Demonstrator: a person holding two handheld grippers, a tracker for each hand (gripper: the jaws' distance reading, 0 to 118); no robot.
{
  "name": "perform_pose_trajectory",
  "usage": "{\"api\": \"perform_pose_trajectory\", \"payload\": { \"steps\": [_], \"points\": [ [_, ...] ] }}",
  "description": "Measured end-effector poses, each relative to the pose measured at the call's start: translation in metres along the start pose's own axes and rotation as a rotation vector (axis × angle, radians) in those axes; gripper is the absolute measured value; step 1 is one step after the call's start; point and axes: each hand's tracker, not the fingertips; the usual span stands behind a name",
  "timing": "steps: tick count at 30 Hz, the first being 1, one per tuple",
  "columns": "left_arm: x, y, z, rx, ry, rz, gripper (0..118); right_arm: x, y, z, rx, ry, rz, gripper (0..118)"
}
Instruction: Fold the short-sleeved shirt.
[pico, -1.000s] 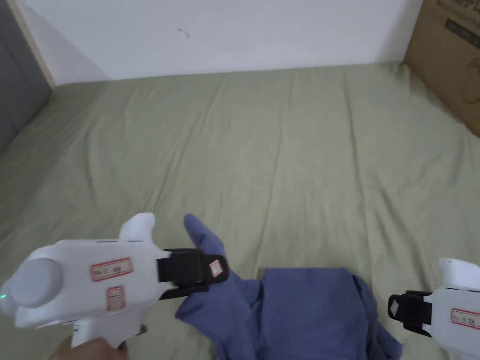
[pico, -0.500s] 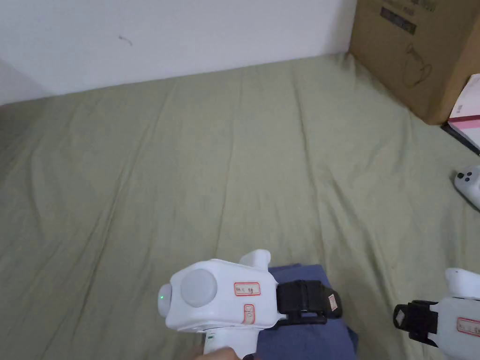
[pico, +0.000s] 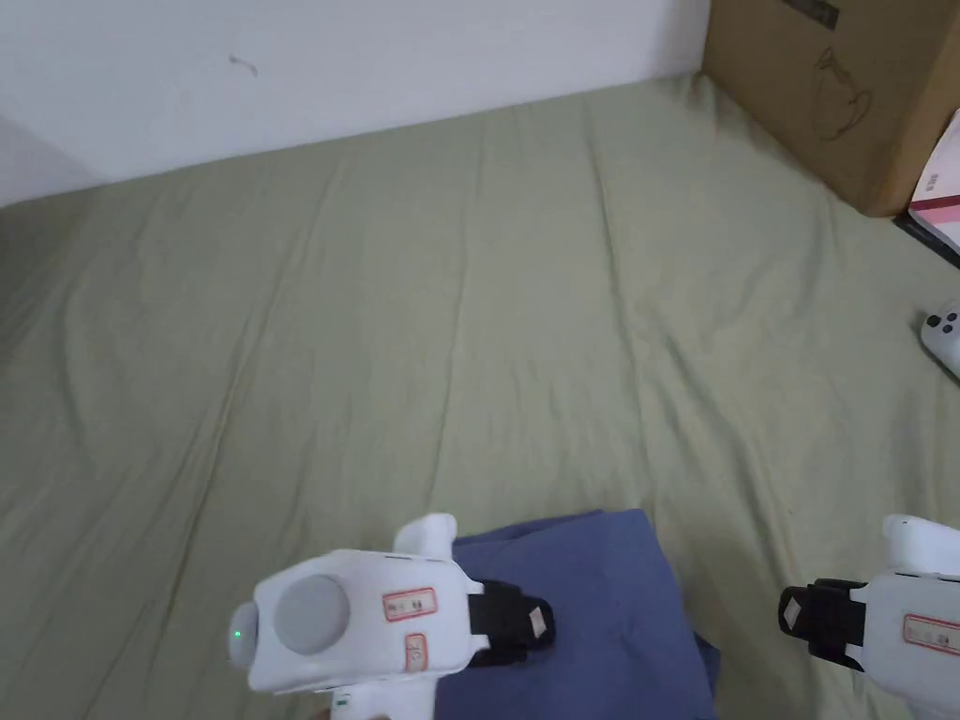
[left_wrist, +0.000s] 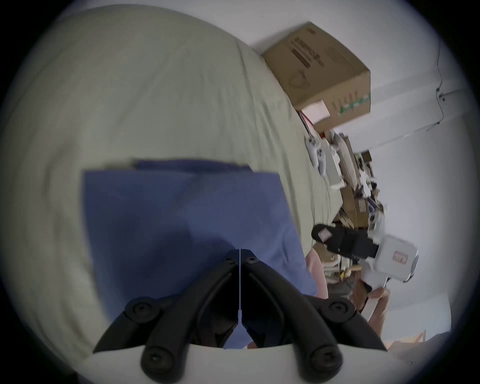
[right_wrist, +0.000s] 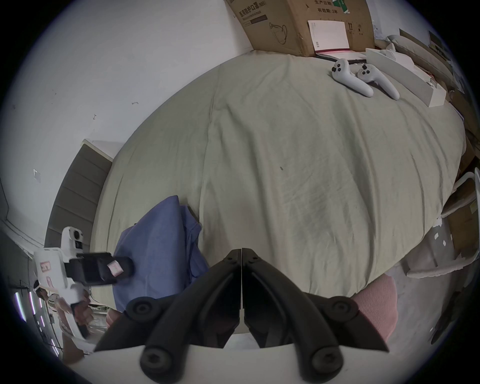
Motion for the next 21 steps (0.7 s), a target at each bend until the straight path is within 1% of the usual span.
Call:
{"api": "perform_pose_trajectory", "payload": {
  "steps": [3, 6, 7, 9, 11, 12, 15, 17, 19, 21],
  "points": [
    [0.022, -0.004, -0.033, -0.042, -0.042, -0.007, 0, 0.0, 0.001, 0.0, -0.001, 0.003, -0.002, 1],
    [0.044, -0.001, -0.053, -0.057, -0.035, -0.049, 0, 0.002, 0.0, 0.005, 0.004, -0.003, 0.003, 1],
    [0.05, 0.0, -0.061, -0.07, -0.019, -0.078, 0, 0.003, 0.0, 0.006, 0.004, -0.007, 0.003, 1],
    [0.061, -0.001, -0.072, -0.099, 0.047, -0.178, 0, 0.007, 0.0, 0.009, 0.008, -0.019, -0.004, 1],
    [0.069, -0.001, -0.075, -0.103, 0.032, -0.136, 0, 0.011, 0.0, 0.012, 0.017, -0.024, -0.015, 1],
    [0.074, -0.001, -0.075, -0.091, -0.006, -0.135, 0, 0.012, 0.0, 0.013, 0.019, -0.023, -0.018, 1],
    [0.083, -0.001, -0.074, -0.096, -0.04, -0.18, 0, 0.011, 0.001, 0.014, 0.018, -0.034, -0.02, 1],
    [0.077, -0.003, -0.066, -0.09, -0.044, -0.179, 0, 0.006, 0.001, 0.017, 0.021, -0.036, -0.015, 1],
    [0.063, -0.003, -0.051, -0.072, -0.057, -0.142, 0, 0.0, 0.002, 0.02, 0.025, -0.017, 0.003, 1],
    [0.047, -0.005, -0.025, -0.01, -0.046, -0.106, 0, -0.013, 0.004, 0.022, 0.031, -0.004, 0.051, 1]
  ]
}}
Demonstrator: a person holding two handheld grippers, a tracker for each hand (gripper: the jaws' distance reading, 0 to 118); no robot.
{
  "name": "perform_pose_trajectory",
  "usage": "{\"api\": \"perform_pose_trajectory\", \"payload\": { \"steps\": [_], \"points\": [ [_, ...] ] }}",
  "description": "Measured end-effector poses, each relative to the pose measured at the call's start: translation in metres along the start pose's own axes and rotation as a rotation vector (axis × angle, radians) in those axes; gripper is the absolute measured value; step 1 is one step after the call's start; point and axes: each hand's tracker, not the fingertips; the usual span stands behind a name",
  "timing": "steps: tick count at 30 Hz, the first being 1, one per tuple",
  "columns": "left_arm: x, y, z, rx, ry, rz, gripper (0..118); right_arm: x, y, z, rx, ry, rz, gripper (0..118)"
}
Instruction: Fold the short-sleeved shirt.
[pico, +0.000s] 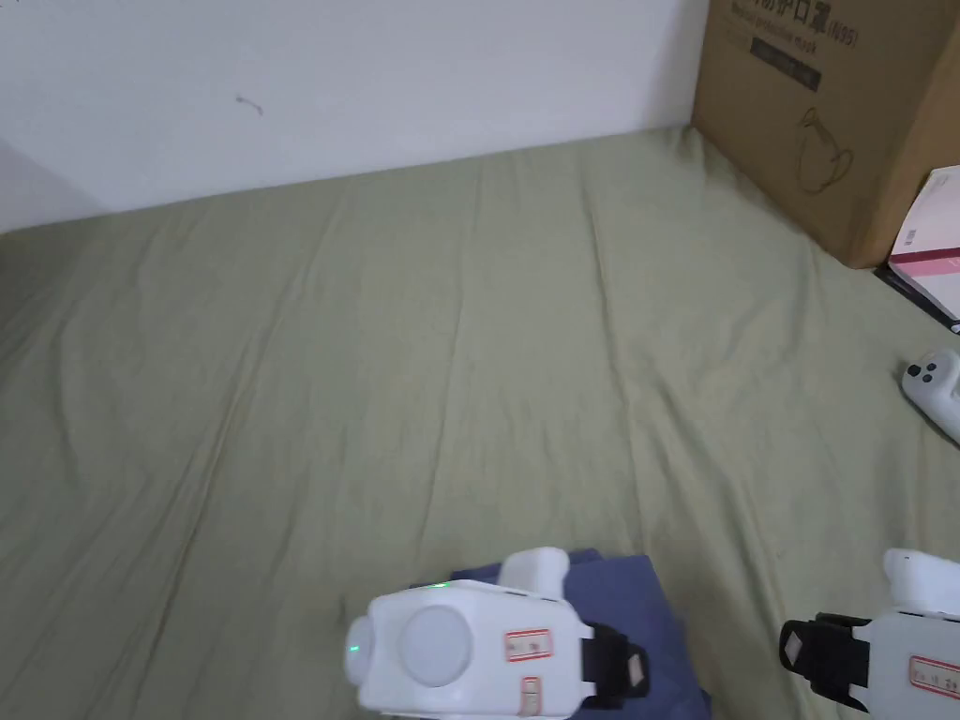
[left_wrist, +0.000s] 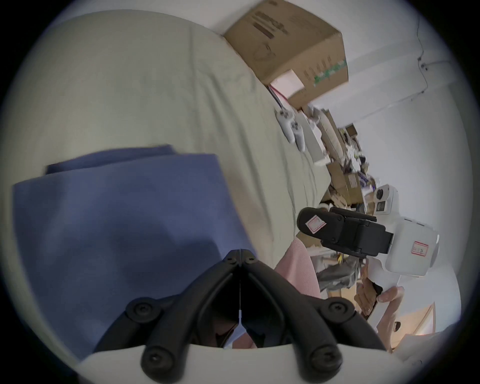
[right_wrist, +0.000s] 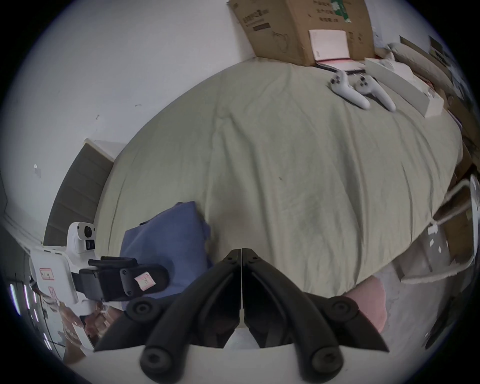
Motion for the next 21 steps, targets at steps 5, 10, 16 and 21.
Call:
{"api": "perform_pose_trajectory", "payload": {
  "steps": [5, 10, 16, 21],
  "points": [
    [-0.059, -0.014, 0.078, 0.146, 0.015, 0.135, 0, -0.058, 0.007, -0.006, -0.007, 0.091, 0.186, 1],
    [-0.115, -0.041, 0.122, 0.22, 0.08, 0.289, 0, -0.123, 0.002, -0.037, -0.068, 0.146, 0.359, 1],
    [-0.146, -0.066, 0.131, 0.234, 0.018, 0.359, 9, -0.151, -0.028, -0.11, -0.246, -0.031, 0.506, 1],
    [-0.152, -0.066, 0.109, 0.237, -0.09, 0.4, 115, -0.152, -0.022, -0.111, -0.233, -0.023, 0.487, 0]
  ]
}}
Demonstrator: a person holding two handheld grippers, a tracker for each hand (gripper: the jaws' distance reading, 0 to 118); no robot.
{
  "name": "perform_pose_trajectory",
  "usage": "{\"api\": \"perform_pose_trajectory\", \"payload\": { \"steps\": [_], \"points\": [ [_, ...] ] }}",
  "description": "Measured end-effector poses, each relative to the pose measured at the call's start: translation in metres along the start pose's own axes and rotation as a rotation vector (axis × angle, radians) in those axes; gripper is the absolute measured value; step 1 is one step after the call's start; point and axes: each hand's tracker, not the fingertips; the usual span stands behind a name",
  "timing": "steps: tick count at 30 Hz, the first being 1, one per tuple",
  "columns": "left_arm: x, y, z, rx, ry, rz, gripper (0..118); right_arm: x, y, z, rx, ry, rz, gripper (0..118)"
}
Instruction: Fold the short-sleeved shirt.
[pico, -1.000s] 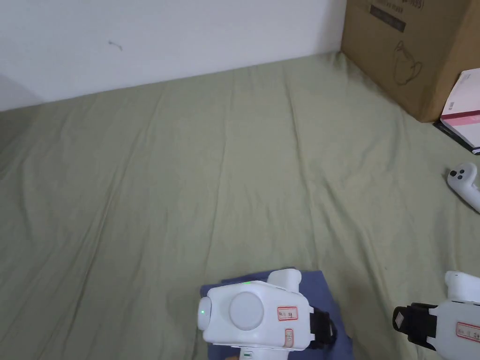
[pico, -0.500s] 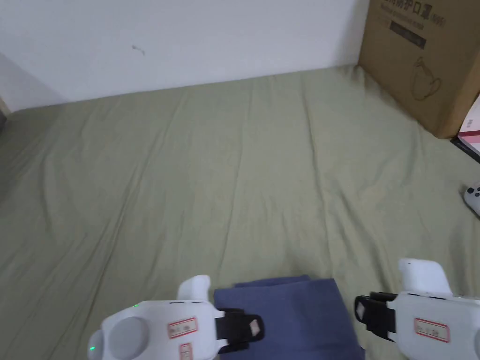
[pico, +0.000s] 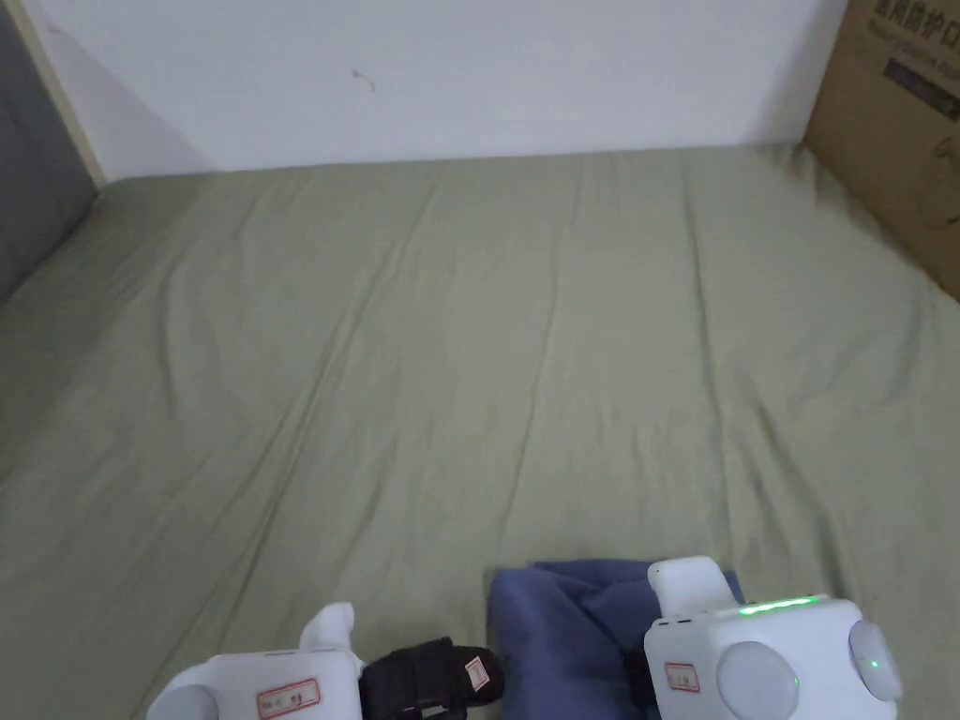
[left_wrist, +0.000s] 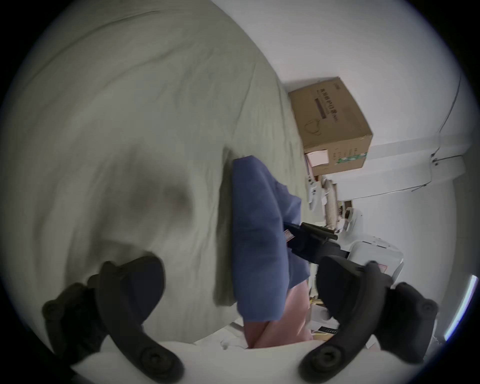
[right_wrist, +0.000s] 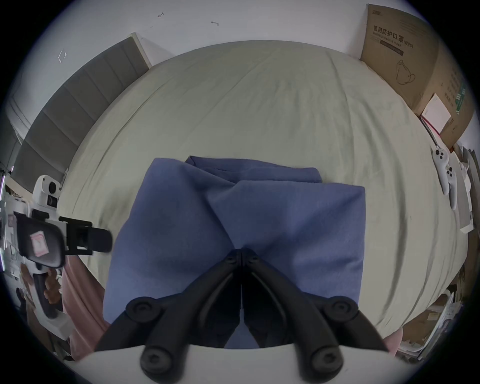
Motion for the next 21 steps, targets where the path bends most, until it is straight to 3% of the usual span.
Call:
{"api": "perform_pose_trajectory", "payload": {
  "steps": [8, 10, 11, 12, 13, 14, 15, 17, 21],
  "points": [
    [-0.001, 0.017, -0.064, -0.087, -0.207, 0.109, 117, 0.009, -0.001, 0.002, -0.001, 0.032, -0.067, 1],
    [-0.002, 0.021, -0.08, -0.128, -0.254, 0.126, 113, 0.012, -0.001, 0.003, -0.003, 0.043, -0.091, 1],
    [0.0, 0.021, -0.086, -0.133, -0.264, 0.135, 99, 0.013, -0.001, 0.004, -0.003, 0.048, -0.103, 1],
    [0.001, 0.023, -0.087, -0.15, -0.261, 0.118, 48, 0.014, 0.0, 0.005, -0.003, 0.052, -0.113, 1],
    [0.003, 0.024, -0.089, -0.148, -0.204, 0.1, 24, 0.013, -0.001, 0.006, -0.002, 0.05, -0.119, 1],
    [0.001, 0.023, -0.095, -0.136, -0.074, 0.07, 24, 0.013, 0.0, 0.008, 0.0, 0.044, -0.12, 1],
    [-0.005, 0.021, -0.101, -0.159, -0.058, 0.076, 24, 0.011, 0.0, 0.01, 0.004, 0.028, -0.117, 1],
    [-0.012, 0.025, -0.092, -0.16, -0.201, 0.155, 23, 0.009, 0.001, 0.017, 0.013, 0.019, -0.115, 0],
    [-0.006, 0.037, -0.063, -0.178, -0.088, 0.02, 23, 0.006, 0.008, 0.03, 0.065, 0.034, -0.156, 1]
  ]
}}
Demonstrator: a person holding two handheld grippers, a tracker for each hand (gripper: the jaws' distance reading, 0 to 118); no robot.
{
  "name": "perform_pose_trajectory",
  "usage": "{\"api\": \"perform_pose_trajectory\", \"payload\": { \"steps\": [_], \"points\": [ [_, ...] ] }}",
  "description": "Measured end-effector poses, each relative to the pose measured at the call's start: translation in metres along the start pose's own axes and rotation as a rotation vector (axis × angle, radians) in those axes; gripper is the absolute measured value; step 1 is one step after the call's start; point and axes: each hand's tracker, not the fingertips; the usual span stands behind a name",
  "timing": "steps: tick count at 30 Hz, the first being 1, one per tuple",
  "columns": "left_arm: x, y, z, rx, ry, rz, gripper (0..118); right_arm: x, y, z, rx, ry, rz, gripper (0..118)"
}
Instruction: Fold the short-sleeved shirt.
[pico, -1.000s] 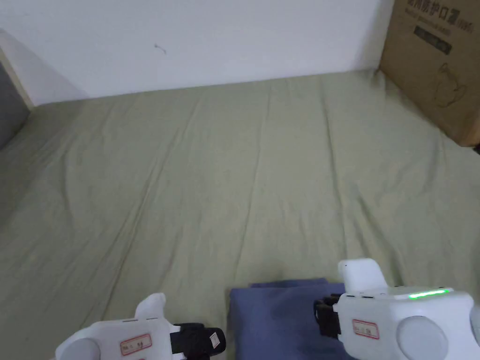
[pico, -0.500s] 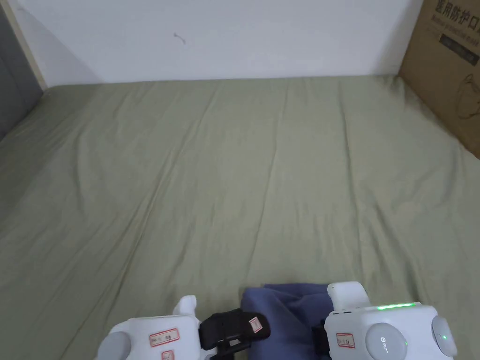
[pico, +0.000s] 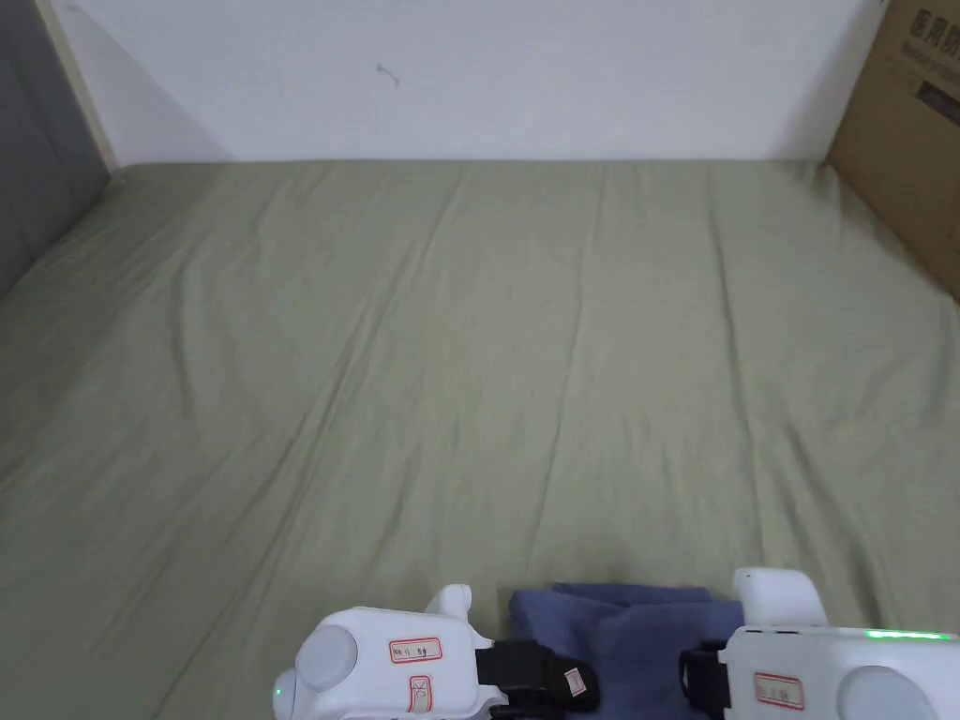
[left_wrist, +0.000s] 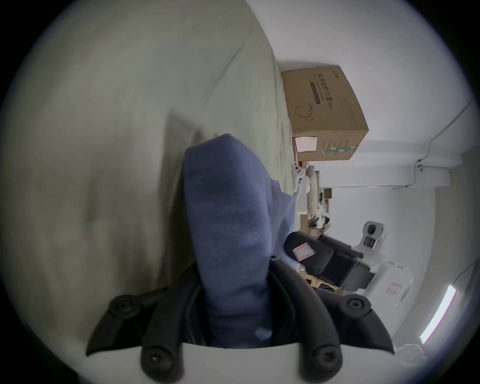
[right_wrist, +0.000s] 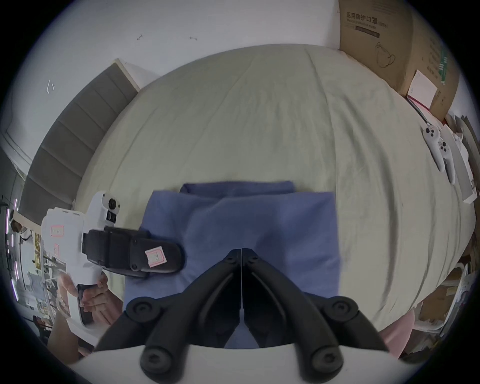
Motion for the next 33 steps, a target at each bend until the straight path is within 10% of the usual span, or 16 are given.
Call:
{"api": "perform_pose_trajectory", "payload": {
  "steps": [9, 21, 23, 28, 31, 32, 33],
  "points": [
    [-0.023, 0.045, 0.173, 0.162, 0.308, -0.085, 23, -0.022, 0.017, 0.005, 0.047, 0.019, 0.013, 1],
    [-0.07, 0.104, 0.349, 0.079, 1.288, -0.159, 25, -0.042, 0.015, -0.021, -0.023, 0.033, 0.04, 1],
    [-0.077, 0.106, 0.355, 0.065, 1.399, -0.173, 63, -0.041, 0.014, -0.022, -0.028, 0.033, 0.041, 1],
    [-0.071, 0.101, 0.352, 0.08, 1.489, -0.237, 113, -0.036, 0.013, -0.023, -0.033, 0.026, 0.032, 0],
    [-0.048, 0.098, 0.35, 0.167, 1.417, -0.197, 107, -0.031, 0.013, -0.022, -0.032, 0.029, 0.019, 1],
    [-0.035, 0.094, 0.346, 0.202, 1.375, -0.203, 97, -0.03, 0.012, -0.021, -0.029, 0.03, 0.017, 1],
    [-0.023, 0.09, 0.341, 0.221, 1.315, -0.223, 63, -0.029, 0.012, -0.02, -0.025, 0.032, 0.015, 1]
  ]
}}
